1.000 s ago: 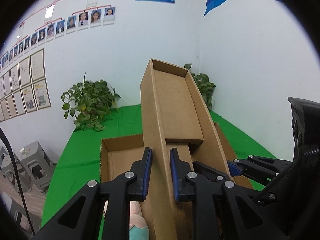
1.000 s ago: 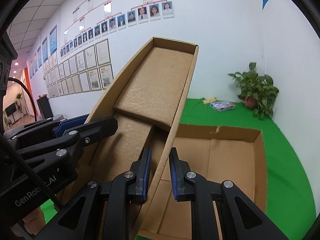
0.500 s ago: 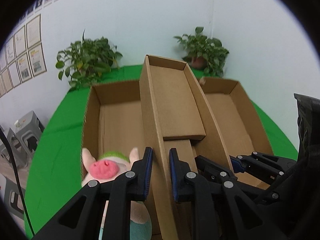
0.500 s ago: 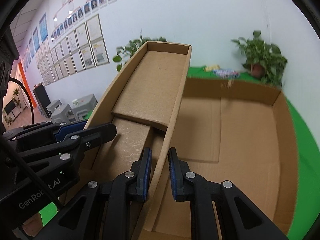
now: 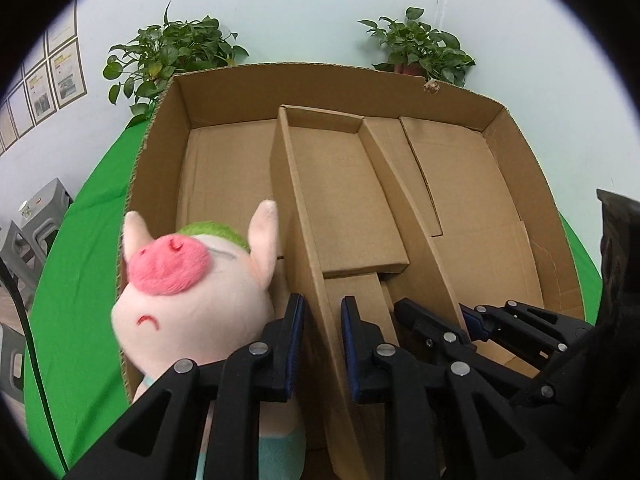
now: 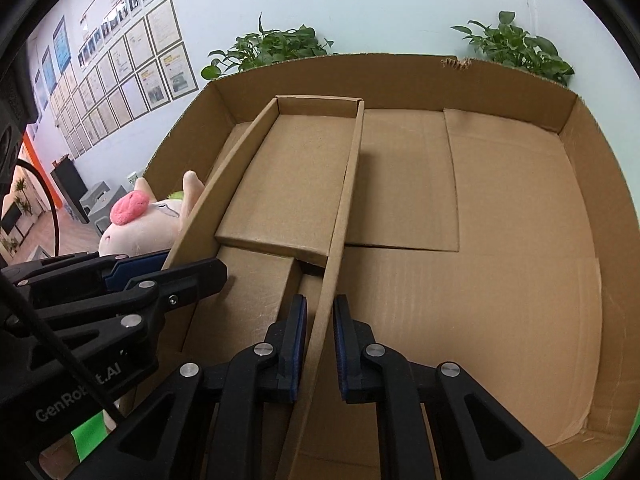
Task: Organize objects
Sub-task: 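Lower the narrow tray into the large box beside the pig and release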
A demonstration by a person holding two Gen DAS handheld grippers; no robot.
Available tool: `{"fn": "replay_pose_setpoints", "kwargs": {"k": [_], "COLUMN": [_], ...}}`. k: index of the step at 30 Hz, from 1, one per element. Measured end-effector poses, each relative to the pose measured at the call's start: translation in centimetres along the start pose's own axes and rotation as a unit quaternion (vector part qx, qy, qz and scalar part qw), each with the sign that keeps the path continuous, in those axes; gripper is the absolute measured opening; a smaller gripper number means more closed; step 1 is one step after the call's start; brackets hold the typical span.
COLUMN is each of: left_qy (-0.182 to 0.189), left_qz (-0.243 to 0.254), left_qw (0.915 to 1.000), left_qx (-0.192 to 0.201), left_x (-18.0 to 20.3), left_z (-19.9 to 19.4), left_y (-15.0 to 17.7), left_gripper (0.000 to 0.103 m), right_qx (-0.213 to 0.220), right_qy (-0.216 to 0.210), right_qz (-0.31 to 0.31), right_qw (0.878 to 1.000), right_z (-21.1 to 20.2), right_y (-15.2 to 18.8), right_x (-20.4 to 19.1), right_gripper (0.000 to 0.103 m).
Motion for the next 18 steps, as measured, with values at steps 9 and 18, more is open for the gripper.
{"fn": "replay_pose_setpoints", "kwargs": {"k": [9, 18], "left_qy": [0.039, -0.007], "left_qz": [-0.024, -0.040], "left_qw": [0.9963, 0.9933], "left_qx": [0.073, 0.109], "left_x": [-0.1, -1.8], "left_z": [-7.7, -12.5], "left_y": [1.8, 5.0], "left_gripper": [0.021, 0.021], "right_qx": [-0.004, -0.044], "right_qy": [0.037, 0.057], "right_qz": [0.000, 0.022], "right_qw": [0.999, 0.997], "right_z": [0.5, 1.3], "right_y": [0.7, 1.9], "right_x": [-3.2, -6.1], "right_gripper": [0.006, 0.006]}}
Point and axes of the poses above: each gripper's, at about its wrist camera, not at the fingertips, and z roughly the way its jaws point, x to its right, y to its underside, the point moved 5 cm from there along z, roughly the way its jaws point, and after that the axes turned 15 degrees about y, right-handed, at the moved point
